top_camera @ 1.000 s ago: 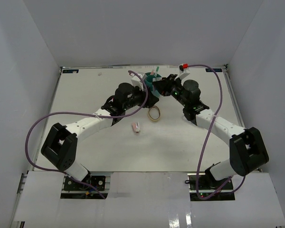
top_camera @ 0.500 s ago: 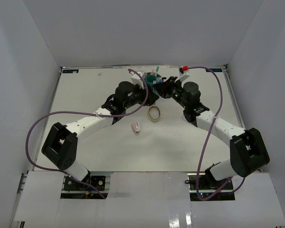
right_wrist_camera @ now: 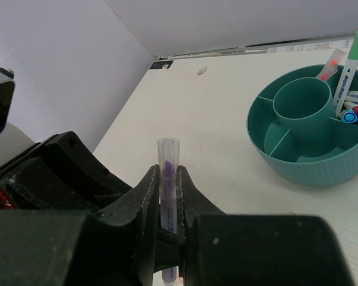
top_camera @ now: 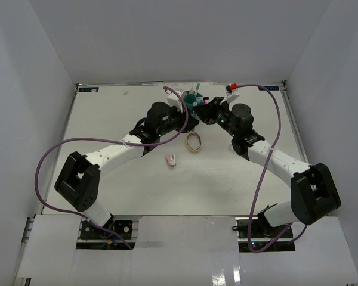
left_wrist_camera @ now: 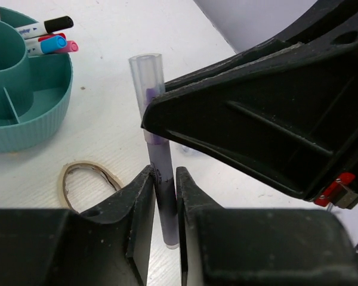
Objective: Sort the stationery into containers
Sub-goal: Place the pen in the storage box.
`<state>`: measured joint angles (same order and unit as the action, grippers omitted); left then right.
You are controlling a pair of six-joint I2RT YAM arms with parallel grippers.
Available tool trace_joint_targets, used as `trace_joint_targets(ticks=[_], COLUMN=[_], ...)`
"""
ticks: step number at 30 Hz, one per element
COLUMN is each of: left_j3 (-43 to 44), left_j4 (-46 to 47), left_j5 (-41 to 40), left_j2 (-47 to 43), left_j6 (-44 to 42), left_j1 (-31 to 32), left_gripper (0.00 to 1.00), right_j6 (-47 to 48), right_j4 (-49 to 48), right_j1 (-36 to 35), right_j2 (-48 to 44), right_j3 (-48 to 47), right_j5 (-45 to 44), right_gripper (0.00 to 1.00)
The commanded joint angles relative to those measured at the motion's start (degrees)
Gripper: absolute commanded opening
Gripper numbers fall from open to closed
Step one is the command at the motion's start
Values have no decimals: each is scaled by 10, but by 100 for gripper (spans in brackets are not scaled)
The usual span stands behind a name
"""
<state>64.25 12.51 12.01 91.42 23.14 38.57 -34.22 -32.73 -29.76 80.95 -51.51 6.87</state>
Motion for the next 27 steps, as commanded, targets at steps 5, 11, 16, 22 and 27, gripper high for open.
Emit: trace_joint_targets(ticks=[5,11,16,22,27], left_j3=[2,1,-2,-11,-15], left_j4=[-20,-49,-67,-66,-66], left_j5=[13,30,36,47,57], left_j2=[-26,-35,-48,-59,-63], left_j6=[-77,-141,-183,-206,-219], left_j1=[2,1,2,2,2], left_gripper=[20,17,15,15,15], right_j6=[20,48,63,75,80], right_j4=[15,69,104,122,127], right_j1=[-4,-4,-2,-2,-1], right_j2=[-32,-35,-38,-36,-31], right_j3=[-2,-22,-38,-47,-54], right_j5=[13,31,53,67,73], right_gripper=[19,32,37,37,36])
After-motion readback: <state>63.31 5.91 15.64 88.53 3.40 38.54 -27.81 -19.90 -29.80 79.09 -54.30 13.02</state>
